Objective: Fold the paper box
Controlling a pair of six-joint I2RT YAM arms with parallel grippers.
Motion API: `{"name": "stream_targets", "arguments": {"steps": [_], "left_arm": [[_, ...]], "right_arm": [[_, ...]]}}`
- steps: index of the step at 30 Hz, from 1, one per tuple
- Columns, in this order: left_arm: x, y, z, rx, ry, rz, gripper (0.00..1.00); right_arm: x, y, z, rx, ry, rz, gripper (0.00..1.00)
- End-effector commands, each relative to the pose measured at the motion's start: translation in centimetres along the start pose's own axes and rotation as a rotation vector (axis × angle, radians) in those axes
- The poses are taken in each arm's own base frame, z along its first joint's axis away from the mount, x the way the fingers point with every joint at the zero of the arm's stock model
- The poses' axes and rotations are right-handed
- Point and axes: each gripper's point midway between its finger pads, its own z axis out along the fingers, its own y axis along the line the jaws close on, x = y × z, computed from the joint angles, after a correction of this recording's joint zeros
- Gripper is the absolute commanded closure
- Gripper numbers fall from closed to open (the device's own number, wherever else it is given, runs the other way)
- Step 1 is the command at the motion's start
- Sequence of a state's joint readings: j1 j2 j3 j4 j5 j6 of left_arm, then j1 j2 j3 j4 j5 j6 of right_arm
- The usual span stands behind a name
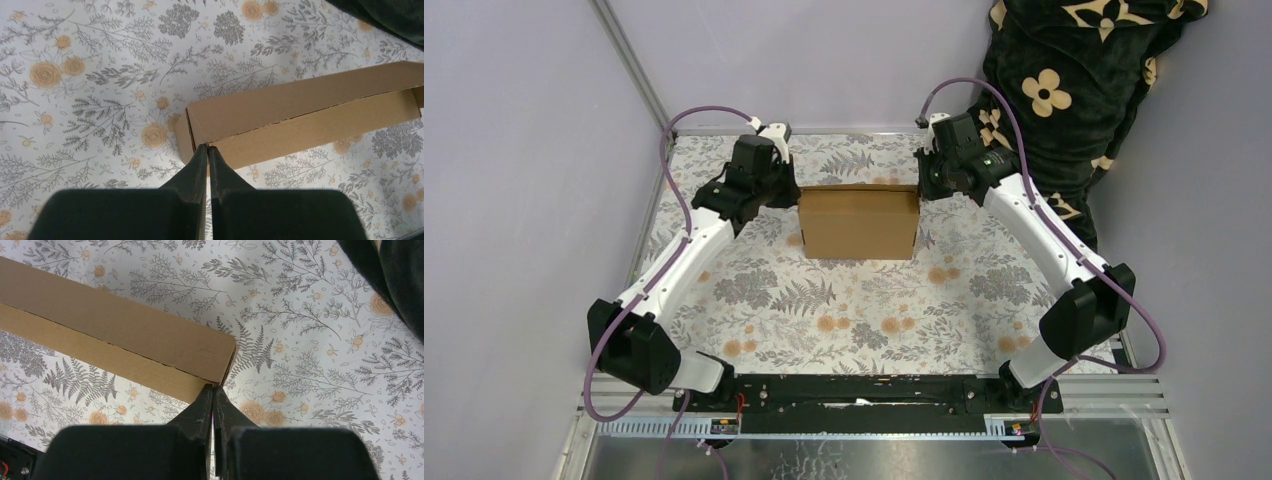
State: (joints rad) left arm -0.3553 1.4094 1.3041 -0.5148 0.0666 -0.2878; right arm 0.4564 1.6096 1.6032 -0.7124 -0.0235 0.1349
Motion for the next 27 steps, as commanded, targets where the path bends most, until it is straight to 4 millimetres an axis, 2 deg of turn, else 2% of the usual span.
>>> {"name": "stream_targets", "arguments": {"steps": [1, 6, 14, 19, 23, 27], "left_arm": [[3.6, -3.0, 0.1, 0.114, 0.093, -0.017, 0.95], [5.1, -2.9, 0.2, 0.108, 0.108, -0.017, 0.95], [6.0, -2.2, 0.0, 0.084, 0.111, -0.020, 0.95], [6.2, -1.9, 0.2, 0.071, 0.112, -0.018, 0.95], [6.2, -1.8, 0.4, 0.065, 0.110, -0.020, 0.95], [6.0, -1.9, 0.6, 0.068, 0.110, -0.021, 0.95]], "right_arm": [[0.6, 3.2, -0.6, -0.122, -0.015, -0.012, 0.99], [1.3, 3.2, -0.6, -0.125, -0.011, -0.006, 0.99], [2.3, 3.1, -0.4, -0.128, 0.016, -0.003, 0.98], [2.1, 3.3, -1.4, -0.138, 0.012, 0.007, 0.82], [1.1, 3.6, -2.9, -0.144, -0.012, 0.007, 0.60], [0.5, 3.6, -4.0, -0.140, -0.026, 0.012, 0.51]]}}
